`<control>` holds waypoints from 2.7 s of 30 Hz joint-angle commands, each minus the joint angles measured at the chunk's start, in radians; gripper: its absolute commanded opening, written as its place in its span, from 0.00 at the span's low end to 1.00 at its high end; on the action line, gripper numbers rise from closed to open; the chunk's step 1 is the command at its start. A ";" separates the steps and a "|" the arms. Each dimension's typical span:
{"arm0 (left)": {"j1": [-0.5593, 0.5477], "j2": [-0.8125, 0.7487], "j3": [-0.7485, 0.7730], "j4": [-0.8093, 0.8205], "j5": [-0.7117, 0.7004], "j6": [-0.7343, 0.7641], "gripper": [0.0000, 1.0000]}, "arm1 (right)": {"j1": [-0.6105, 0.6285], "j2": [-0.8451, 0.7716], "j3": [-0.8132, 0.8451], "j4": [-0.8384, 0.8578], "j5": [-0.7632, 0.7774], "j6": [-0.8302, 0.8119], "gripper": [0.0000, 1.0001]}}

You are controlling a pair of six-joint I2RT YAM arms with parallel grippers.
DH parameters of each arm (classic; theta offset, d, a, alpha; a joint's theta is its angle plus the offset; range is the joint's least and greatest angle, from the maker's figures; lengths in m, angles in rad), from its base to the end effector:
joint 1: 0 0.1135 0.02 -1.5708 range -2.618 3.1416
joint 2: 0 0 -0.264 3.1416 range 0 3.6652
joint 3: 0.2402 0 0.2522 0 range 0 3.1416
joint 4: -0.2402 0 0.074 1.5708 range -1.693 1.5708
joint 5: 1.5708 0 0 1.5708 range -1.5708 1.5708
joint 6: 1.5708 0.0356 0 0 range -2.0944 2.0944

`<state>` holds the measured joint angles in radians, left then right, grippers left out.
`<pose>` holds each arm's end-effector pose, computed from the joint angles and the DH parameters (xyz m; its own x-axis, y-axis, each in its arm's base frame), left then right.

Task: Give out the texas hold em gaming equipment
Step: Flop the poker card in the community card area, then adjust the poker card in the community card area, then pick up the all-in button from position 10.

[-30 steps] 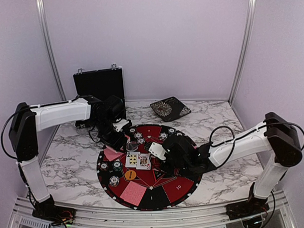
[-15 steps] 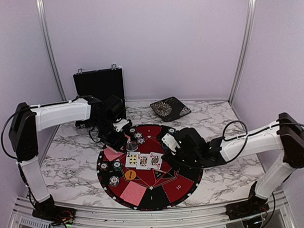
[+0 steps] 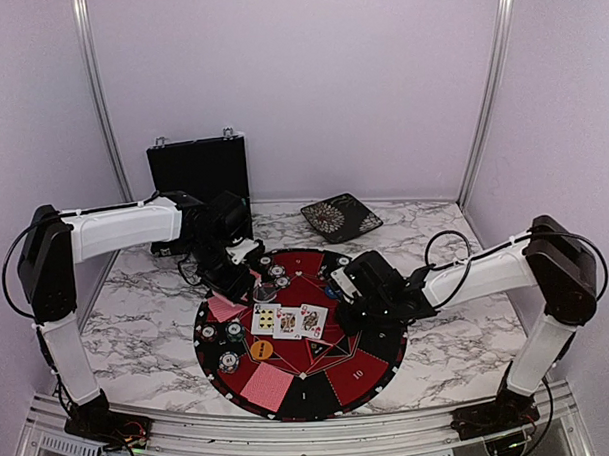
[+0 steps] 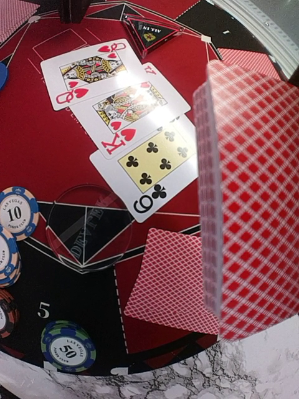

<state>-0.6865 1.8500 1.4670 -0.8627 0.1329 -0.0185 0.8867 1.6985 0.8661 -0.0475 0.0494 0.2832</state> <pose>0.2888 -0.2428 0.2278 -0.7450 0.5869 -0.3170 0.6473 0.7508 -0.1315 0.2116 0.2567 0.1501 -0.6784 -0.3903 -0.6225 -0.5880 0.7964 0.1415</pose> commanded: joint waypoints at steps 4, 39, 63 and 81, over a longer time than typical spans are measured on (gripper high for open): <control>0.005 -0.041 -0.010 0.010 0.014 0.005 0.34 | -0.013 0.078 0.071 -0.001 0.023 0.075 0.06; 0.012 -0.045 -0.020 0.014 0.011 0.008 0.34 | -0.005 0.165 0.188 -0.031 -0.028 0.096 0.06; 0.013 -0.040 -0.016 0.019 0.017 0.006 0.34 | 0.150 -0.024 0.137 -0.253 -0.023 -0.077 0.71; 0.017 -0.049 -0.026 0.023 0.014 0.008 0.34 | 0.158 0.001 0.134 -0.183 -0.099 -0.355 0.84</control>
<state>-0.6788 1.8454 1.4544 -0.8570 0.1387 -0.0181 1.0397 1.6997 1.0016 -0.2634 -0.0292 -0.0170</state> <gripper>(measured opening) 0.653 0.844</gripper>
